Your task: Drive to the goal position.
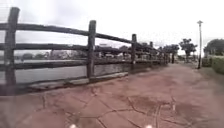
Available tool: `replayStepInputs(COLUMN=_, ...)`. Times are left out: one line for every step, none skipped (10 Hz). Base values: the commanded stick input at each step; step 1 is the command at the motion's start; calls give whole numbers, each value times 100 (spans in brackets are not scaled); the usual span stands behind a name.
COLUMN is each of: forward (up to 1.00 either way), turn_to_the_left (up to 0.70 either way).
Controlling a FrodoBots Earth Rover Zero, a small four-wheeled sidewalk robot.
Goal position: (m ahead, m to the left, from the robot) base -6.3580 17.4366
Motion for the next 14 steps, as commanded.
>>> replayStepInputs(forward=0, turn_to_the_left=100)
replayStepInputs(forward=0, turn_to_the_left=100)
replayStepInputs(forward=0, turn_to_the_left=100)
replayStepInputs(forward=0, turn_to_the_left=100)
replayStepInputs(forward=0, turn_to_the_left=100)
replayStepInputs(forward=0, turn_to_the_left=100)
replayStepInputs(forward=0, turn_to_the_left=100)
replayStepInputs(forward=0, turn_to_the_left=100)
replayStepInputs(forward=0, turn_to_the_left=100)
replayStepInputs(forward=0, turn_to_the_left=100)
replayStepInputs(forward=0, turn_to_the_left=100)
replayStepInputs(forward=0, turn_to_the_left=100)
replayStepInputs(forward=0, turn_to_the_left=100)
replayStepInputs(forward=0, turn_to_the_left=100)
